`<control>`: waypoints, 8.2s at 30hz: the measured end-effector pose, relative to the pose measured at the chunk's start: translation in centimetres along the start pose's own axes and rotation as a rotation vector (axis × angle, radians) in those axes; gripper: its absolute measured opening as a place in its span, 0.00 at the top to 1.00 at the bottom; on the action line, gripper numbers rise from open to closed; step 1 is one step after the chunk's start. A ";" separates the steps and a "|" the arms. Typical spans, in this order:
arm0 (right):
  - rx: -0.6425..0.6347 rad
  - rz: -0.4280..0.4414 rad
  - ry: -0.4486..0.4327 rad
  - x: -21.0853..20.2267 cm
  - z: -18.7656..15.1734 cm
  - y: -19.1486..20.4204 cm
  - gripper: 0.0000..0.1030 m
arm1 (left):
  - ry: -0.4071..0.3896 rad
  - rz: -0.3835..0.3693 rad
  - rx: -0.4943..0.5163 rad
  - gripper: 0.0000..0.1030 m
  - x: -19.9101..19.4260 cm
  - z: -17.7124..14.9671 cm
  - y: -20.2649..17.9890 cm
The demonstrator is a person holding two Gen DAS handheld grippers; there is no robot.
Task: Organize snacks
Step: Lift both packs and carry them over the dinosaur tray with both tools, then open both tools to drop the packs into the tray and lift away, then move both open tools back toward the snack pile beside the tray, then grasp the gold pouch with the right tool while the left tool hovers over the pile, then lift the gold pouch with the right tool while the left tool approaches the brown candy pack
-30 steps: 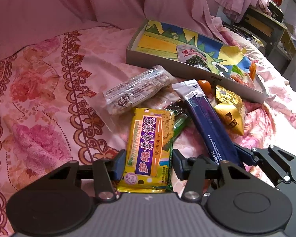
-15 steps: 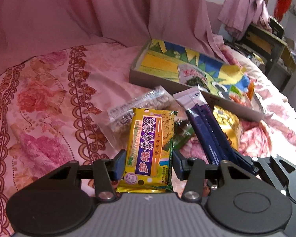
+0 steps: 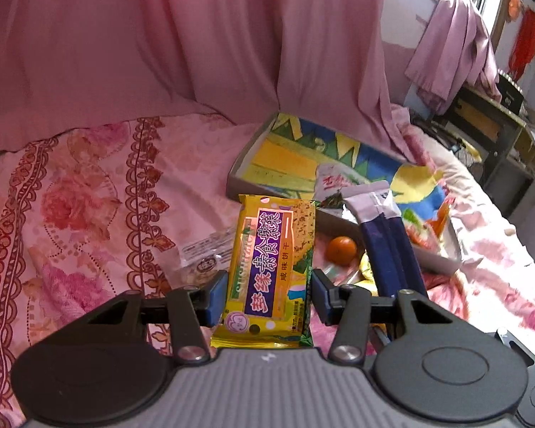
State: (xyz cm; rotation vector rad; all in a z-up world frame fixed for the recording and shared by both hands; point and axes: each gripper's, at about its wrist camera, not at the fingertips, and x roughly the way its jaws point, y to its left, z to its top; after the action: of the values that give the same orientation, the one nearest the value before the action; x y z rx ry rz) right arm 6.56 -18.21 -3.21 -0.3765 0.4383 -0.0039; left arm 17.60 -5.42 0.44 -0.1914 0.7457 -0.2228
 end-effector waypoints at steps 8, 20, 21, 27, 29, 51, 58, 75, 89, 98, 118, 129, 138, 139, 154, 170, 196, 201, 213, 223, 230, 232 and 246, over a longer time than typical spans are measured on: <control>0.056 -0.027 -0.047 -1.7 1.1 -3.2 0.61 | 0.011 0.044 -0.013 0.49 -0.1 0.0 -1.8; 0.154 -0.034 -0.034 -3.4 0.9 -8.9 0.61 | 0.003 0.018 0.034 0.49 1.2 1.4 -6.3; 0.157 -0.034 -0.031 -3.3 0.9 -9.3 0.61 | 0.003 0.014 0.041 0.49 1.5 1.6 -6.7; 0.157 -0.056 -0.043 -1.5 1.3 -11.3 0.60 | 0.006 -0.006 0.066 0.49 3.2 2.7 -9.0; 0.154 -0.065 -0.052 -0.3 1.6 -12.2 0.60 | 0.004 -0.013 0.079 0.49 3.9 3.2 -9.9; 0.338 -0.018 0.051 14.3 0.9 -19.4 0.60 | 0.035 -0.050 0.144 0.49 14.5 8.1 -14.1; 0.325 0.016 0.092 15.7 0.5 -18.7 0.60 | 0.065 -0.015 0.147 0.49 16.8 7.1 -14.5; 0.296 -0.011 0.098 16.1 0.2 -18.3 0.64 | 0.119 -0.007 0.139 0.48 18.4 6.5 -14.6; 0.332 -0.096 0.055 15.4 0.1 -19.0 0.25 | 0.065 0.018 0.052 0.15 16.8 7.7 -13.1; 0.490 -0.201 -0.149 12.0 0.5 -22.0 0.01 | -0.086 0.063 0.000 0.01 12.8 8.7 -11.1; 0.513 -0.159 -0.334 3.1 1.7 -21.0 0.01 | -0.305 0.178 0.017 0.00 0.6 6.3 -7.3; 0.405 -0.087 -0.404 -2.2 2.5 -16.4 0.01 | -0.352 0.191 0.112 0.00 -4.6 2.5 -5.2; 0.343 -0.088 -0.454 -6.6 1.7 -13.1 0.01 | -0.403 0.179 0.167 0.00 -7.7 -0.8 -2.9; 0.337 -0.088 -0.446 -7.0 1.5 -12.7 0.01 | -0.415 0.177 0.176 0.00 -8.0 -1.1 -2.8; 0.291 -0.023 -0.285 -9.1 -0.2 -7.0 0.01 | -0.319 0.158 0.196 0.00 -8.4 -5.0 0.7; 0.290 -0.017 -0.109 -4.9 -1.0 -5.6 0.01 | -0.171 0.062 0.255 0.00 -4.0 -5.3 1.7; 0.072 0.177 -0.072 3.3 0.0 -6.6 0.01 | 0.037 -0.078 0.360 0.00 4.2 -3.5 3.1; 0.042 0.205 0.020 6.4 -0.9 -6.3 0.16 | 0.090 -0.117 0.302 0.00 5.6 -3.1 3.8; -0.116 0.221 0.089 7.0 -1.7 -3.5 0.60 | 0.127 -0.169 0.198 0.08 6.3 -2.8 4.8; -0.167 0.244 0.090 6.0 -1.4 -2.9 0.72 | 0.135 -0.225 0.173 0.26 5.2 -3.0 4.4; -0.207 0.275 0.114 4.4 -1.8 -2.6 0.72 | 0.153 -0.270 0.204 0.29 4.2 -4.2 3.3; -0.219 0.282 0.117 3.6 -1.9 -2.6 0.72 | 0.147 -0.270 0.216 0.29 3.8 -4.4 2.9; -0.214 0.304 0.188 2.4 -2.5 -2.4 0.49 | 0.160 -0.219 0.177 0.21 6.1 -2.6 5.0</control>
State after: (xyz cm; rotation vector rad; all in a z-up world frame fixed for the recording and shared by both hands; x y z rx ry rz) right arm 7.91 -21.52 -5.45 -0.5196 0.6817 0.3072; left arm 20.79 -2.49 -6.62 -0.0875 0.8600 -0.5149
